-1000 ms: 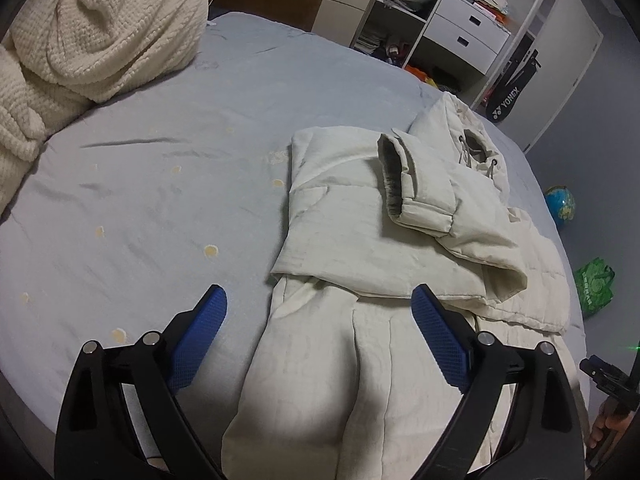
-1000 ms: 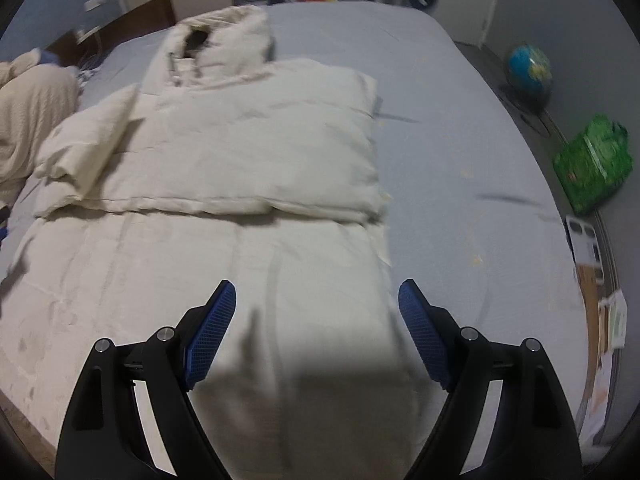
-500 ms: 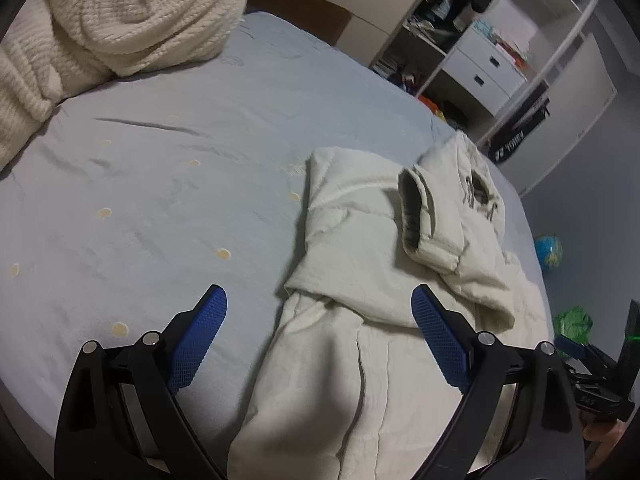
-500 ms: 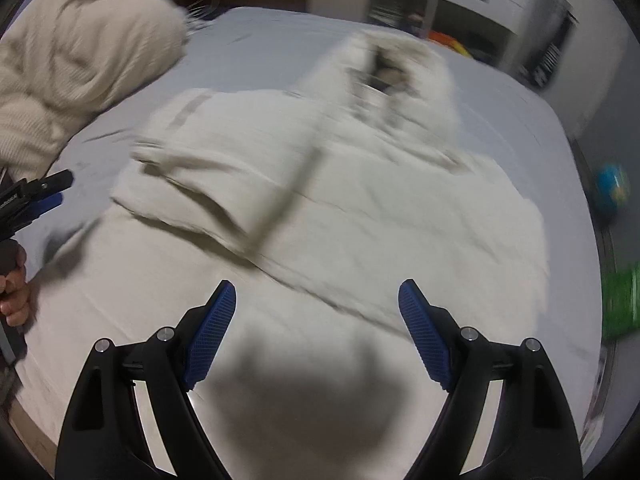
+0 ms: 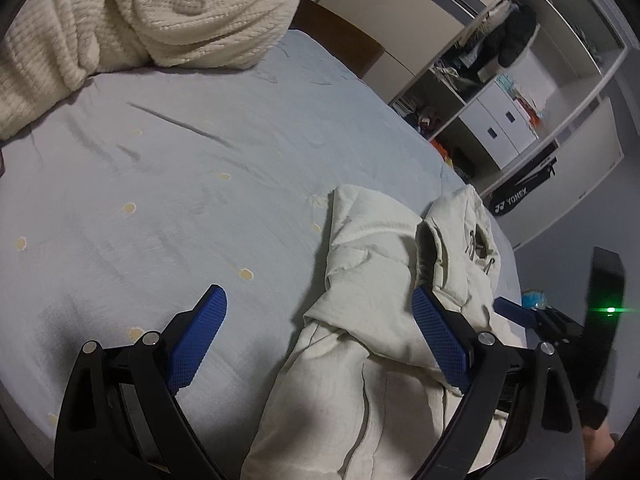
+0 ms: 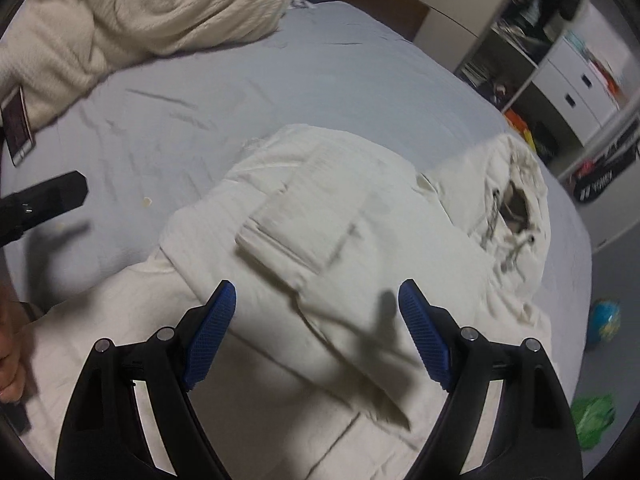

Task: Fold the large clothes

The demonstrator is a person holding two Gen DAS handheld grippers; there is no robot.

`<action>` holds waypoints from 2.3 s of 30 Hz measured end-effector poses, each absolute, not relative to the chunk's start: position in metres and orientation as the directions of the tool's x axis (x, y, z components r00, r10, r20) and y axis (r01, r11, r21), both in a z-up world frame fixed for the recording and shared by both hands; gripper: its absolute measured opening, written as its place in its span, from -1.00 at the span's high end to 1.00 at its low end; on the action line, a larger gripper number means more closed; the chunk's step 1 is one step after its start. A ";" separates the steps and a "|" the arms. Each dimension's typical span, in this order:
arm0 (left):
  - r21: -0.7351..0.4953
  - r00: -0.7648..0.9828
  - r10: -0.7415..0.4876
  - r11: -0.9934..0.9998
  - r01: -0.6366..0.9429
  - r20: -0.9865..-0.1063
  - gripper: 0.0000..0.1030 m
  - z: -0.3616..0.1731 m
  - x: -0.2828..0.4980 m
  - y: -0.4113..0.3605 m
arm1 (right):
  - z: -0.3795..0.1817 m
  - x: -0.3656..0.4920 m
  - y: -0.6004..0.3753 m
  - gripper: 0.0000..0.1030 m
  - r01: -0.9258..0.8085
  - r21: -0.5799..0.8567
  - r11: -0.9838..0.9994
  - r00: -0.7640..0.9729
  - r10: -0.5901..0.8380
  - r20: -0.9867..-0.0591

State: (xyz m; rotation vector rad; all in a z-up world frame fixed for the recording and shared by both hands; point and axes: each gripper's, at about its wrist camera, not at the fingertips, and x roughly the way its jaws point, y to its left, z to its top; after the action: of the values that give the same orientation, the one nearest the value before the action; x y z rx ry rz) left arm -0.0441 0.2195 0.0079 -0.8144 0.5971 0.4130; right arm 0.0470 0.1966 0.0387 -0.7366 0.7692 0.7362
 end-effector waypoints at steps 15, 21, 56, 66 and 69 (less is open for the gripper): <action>-0.548 0.752 0.110 0.618 -0.564 -0.650 -0.78 0.005 -0.044 0.220 | 0.012 0.064 0.228 -0.51 -0.774 -0.429 0.466 0.569 0.215 -0.794; -0.538 0.747 0.115 0.623 -0.567 -0.654 -0.79 0.005 -0.042 0.219 | 0.026 0.069 0.209 0.29 -0.781 -0.359 0.511 0.543 0.271 -0.795; -0.434 0.700 0.142 0.694 -0.574 -0.700 -0.79 0.006 -0.030 0.206 | -0.019 0.156 -0.129 0.71 -0.162 0.397 0.903 0.465 0.425 -0.776; -0.399 0.682 0.147 0.715 -0.574 -0.717 -0.79 0.006 -0.025 0.201 | -0.035 0.144 -0.158 0.44 -0.135 0.481 0.866 0.428 0.489 -0.760; -0.389 0.676 0.152 0.719 -0.576 -0.721 -0.79 0.006 -0.024 0.200 | -0.035 0.140 -0.169 0.38 -0.151 0.494 0.856 0.411 0.509 -0.756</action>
State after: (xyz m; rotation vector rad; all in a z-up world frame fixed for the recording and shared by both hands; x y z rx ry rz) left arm -0.0236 0.1999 0.0061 -0.6495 0.7186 0.4435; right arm 0.1399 -0.1692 -0.0345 0.3777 1.0730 0.4279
